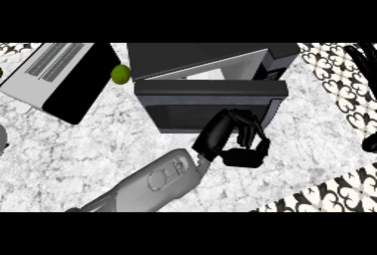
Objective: Pick up the milk, place it into the microwave and close the microwave
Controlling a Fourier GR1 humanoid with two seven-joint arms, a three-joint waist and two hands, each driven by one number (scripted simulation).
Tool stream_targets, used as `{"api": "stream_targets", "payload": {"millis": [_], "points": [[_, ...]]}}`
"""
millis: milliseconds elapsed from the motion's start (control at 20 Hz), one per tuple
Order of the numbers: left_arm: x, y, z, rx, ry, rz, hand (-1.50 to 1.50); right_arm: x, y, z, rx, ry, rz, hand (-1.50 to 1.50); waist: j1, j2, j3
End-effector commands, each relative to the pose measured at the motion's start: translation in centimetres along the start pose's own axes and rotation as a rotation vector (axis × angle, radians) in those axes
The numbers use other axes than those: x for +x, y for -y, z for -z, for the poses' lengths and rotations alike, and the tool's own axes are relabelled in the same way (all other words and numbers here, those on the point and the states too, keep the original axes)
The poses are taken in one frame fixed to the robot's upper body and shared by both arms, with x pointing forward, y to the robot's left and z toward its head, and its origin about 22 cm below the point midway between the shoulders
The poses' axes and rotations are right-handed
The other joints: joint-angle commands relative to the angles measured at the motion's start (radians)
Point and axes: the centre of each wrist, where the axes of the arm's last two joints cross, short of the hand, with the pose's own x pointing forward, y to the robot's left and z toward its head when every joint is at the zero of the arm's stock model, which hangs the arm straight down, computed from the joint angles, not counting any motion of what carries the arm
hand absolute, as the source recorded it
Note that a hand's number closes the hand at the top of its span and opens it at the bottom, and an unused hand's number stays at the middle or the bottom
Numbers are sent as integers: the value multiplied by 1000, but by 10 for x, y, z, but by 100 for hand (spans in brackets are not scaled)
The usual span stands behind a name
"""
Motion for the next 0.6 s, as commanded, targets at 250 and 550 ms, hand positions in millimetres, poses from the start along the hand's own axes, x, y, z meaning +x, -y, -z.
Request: {"api": "stream_targets", "payload": {"millis": [250, 550], "points": [[27, -17, 39, 72, 47, 13, 150, 18, -1, 26, 125, 50, 38, -150, -66, 21, 3], [33, -29, 55, 122, 50, 14, 150, 31, 3, 35, 150, 59, 33, -150, -103, 40, 5]]}}
